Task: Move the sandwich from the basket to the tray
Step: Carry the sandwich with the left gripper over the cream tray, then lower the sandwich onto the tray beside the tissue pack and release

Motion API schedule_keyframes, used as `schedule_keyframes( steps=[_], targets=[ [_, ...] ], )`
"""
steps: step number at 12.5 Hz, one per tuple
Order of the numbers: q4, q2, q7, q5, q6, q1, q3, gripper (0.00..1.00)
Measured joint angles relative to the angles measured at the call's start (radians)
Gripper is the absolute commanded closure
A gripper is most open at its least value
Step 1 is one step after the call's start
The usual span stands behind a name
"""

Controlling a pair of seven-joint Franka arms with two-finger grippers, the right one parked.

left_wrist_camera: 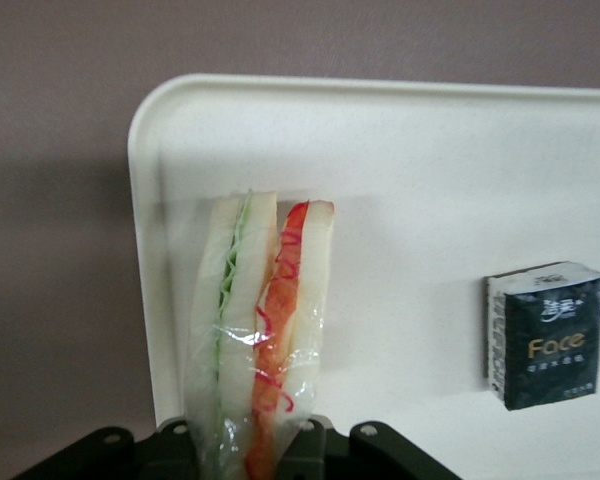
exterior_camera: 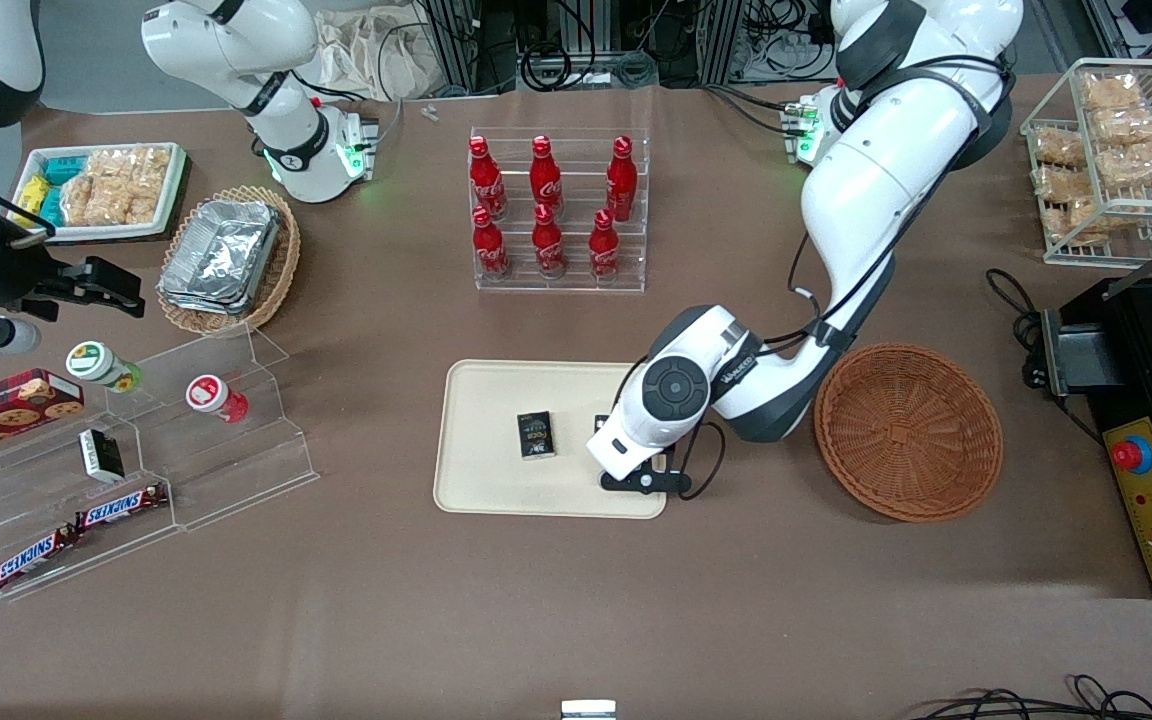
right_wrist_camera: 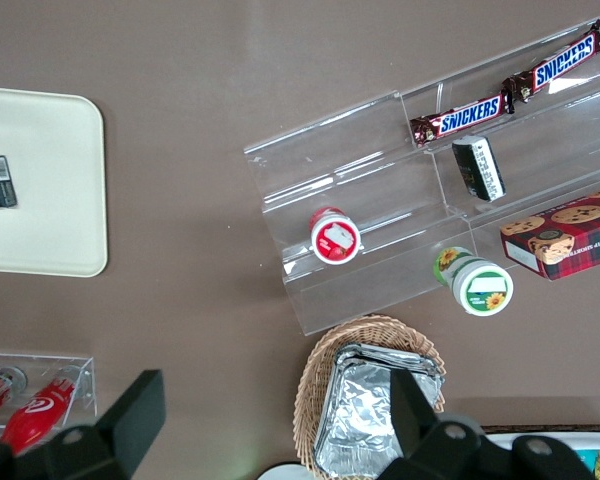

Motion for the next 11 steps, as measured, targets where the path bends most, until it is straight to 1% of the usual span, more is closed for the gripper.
schedule_keyframes(
  steps=[1,5,7,9,11],
  targets=[
    [0.008,0.009,0.0,0.0,0.001,-0.005,0.009,0.0],
    [0.037,0.014,0.0,0.001,0.001,-0.01,0.018,0.0],
    [0.06,-0.007,0.0,0.002,-0.006,-0.009,0.019,0.0],
    [0.082,-0.069,0.0,0.003,-0.074,0.005,0.027,0.0],
    [0.093,-0.17,0.0,0.002,-0.161,0.072,0.036,0.0]
  ],
)
